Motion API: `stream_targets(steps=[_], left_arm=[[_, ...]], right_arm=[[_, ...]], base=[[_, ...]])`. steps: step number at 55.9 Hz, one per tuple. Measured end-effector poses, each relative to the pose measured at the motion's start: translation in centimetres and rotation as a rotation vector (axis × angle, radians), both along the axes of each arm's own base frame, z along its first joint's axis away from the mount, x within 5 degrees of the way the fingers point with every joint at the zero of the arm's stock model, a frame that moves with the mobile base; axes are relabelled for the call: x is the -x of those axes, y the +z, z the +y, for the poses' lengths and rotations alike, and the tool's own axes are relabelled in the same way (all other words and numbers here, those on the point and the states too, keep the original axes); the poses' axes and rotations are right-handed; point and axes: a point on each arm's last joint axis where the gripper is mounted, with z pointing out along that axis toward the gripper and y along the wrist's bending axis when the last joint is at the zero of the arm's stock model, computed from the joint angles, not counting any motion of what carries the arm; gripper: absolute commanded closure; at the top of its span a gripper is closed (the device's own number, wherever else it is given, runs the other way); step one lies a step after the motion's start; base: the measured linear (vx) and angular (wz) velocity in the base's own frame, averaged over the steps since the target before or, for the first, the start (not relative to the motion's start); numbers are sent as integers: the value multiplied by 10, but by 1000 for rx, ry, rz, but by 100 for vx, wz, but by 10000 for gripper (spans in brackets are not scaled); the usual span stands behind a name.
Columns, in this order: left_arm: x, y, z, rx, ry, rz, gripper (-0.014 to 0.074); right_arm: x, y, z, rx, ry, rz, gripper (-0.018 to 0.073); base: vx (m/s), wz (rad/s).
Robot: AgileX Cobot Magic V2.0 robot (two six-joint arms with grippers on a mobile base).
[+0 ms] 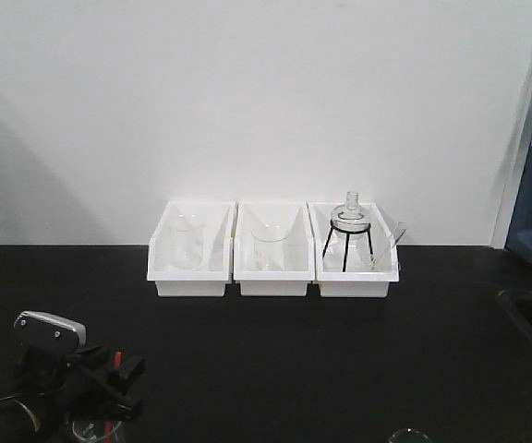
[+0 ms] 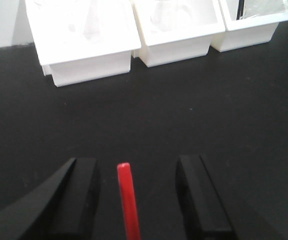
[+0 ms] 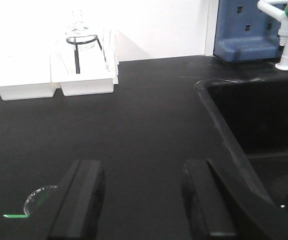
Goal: Sort red and green spoons into left cabinet
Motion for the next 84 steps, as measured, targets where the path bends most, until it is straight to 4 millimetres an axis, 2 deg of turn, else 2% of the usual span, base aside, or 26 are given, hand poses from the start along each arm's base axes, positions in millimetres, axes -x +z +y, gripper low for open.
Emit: stream_targets(steps=[11, 23, 32, 42, 52, 67, 84], left_arm=[[-2, -17, -1, 0, -3, 34, 128], [-4, -16, -2, 37, -4, -14, 185], [-6, -13, 0, 70, 33, -31, 279], [-6, -13, 1, 79, 47, -31, 400], [-6, -13, 1, 80, 49, -31, 472], [-6, -13, 1, 80, 49, -31, 489], [-6, -13, 1, 80, 49, -31, 489]], right_arm=[[0, 0, 0, 0, 0, 0, 127], [-2, -2, 0, 83, 23, 20, 127], [-10, -11, 1, 83, 36, 82, 127], [-25, -21, 17, 82, 149, 121, 127], [-44, -32, 41, 117, 294, 103, 127], [-67, -69, 60, 237, 456, 194, 127], [-84, -84, 76, 275, 602, 98, 127]], base=[[0, 0], [0, 0], [0, 0], [0, 0], [0, 0], [0, 0], [0, 0]])
